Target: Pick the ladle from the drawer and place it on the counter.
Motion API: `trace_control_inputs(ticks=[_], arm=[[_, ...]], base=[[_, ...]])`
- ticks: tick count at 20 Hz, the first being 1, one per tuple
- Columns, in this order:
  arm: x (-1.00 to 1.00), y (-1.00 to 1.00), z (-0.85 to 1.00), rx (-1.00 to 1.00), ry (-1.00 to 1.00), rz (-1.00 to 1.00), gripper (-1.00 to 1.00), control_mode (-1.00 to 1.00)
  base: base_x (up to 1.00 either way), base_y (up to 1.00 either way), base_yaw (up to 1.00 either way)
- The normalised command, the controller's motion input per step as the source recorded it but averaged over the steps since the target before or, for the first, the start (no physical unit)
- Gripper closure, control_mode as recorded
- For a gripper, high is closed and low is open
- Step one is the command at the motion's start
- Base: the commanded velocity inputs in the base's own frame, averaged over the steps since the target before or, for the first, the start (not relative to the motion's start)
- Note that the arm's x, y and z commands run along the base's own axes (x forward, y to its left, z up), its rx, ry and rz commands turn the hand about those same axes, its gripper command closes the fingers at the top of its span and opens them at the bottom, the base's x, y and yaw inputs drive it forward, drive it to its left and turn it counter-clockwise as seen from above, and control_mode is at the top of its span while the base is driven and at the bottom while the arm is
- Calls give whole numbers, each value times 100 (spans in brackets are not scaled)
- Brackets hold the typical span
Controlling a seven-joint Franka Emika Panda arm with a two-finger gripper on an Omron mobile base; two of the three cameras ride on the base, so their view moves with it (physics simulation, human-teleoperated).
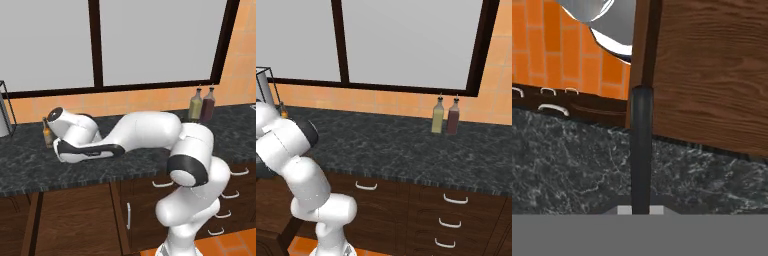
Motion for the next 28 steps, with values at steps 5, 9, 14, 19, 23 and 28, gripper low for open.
trace_control_inputs(ticks=[5,9,14,19,23,28], arm=[[89,-40,-100,-2,4,0,-100,-100],[68,-12,-100,-1,0,0,-100,-100],[33,-28,19,15,0,-5,-100,-100],[-51,-100,96,36,-19,-3,-100,-100],[-79,-100,55,38,-29,1,-100,-100],[-100,-100,0,18,-12,10,-100,-100]], base=[[0,0,0],[0,0,0],[0,0,0],[0,0,0],[0,0,0],[0,0,0]])
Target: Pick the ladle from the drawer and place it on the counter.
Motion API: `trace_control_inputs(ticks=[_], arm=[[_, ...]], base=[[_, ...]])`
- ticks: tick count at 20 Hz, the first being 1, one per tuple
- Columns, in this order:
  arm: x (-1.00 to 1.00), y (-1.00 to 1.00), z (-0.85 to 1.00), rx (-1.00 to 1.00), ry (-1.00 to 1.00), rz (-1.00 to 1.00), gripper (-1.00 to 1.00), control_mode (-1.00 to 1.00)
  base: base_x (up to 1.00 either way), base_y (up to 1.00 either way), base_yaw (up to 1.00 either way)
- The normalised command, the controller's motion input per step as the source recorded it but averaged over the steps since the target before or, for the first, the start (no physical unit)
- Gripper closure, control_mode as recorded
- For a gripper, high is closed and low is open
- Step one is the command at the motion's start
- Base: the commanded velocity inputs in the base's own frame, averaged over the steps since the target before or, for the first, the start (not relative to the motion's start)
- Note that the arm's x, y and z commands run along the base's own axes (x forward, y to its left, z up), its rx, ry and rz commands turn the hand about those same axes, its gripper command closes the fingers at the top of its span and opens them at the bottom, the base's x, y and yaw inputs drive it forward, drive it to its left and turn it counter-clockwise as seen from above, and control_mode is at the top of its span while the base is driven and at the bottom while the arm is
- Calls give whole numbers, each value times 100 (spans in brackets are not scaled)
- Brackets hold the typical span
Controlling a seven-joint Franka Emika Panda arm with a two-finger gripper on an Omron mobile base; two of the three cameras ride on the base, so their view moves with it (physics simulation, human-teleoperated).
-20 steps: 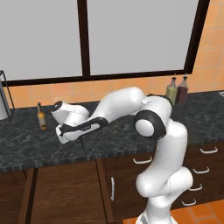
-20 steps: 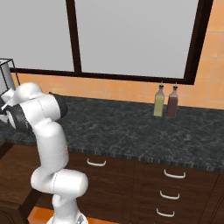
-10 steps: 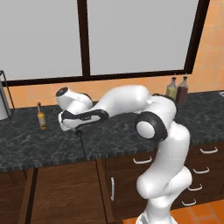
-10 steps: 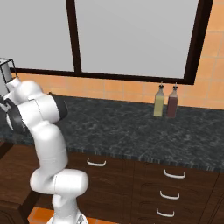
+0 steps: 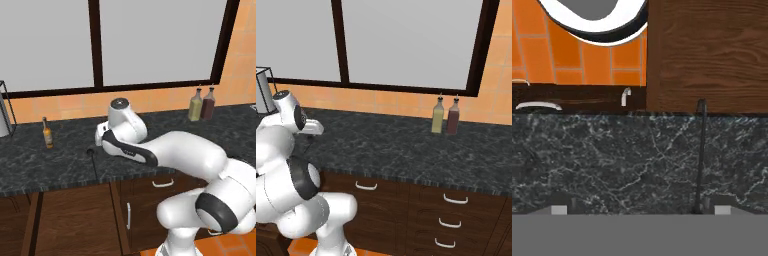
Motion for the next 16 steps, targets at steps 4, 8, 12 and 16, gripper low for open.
trace_control_inputs(ticks=[4,8,12,16], arm=[[-100,-100,0,17,-14,10,-100,-100],[-91,-100,81,42,-33,2,-100,-100],[-75,-62,100,38,-33,-1,-100,-100],[-20,-11,18,13,-18,2,-100,-100]], base=[[0,0,0],[0,0,0],[0,0,0],[0,0,0]])
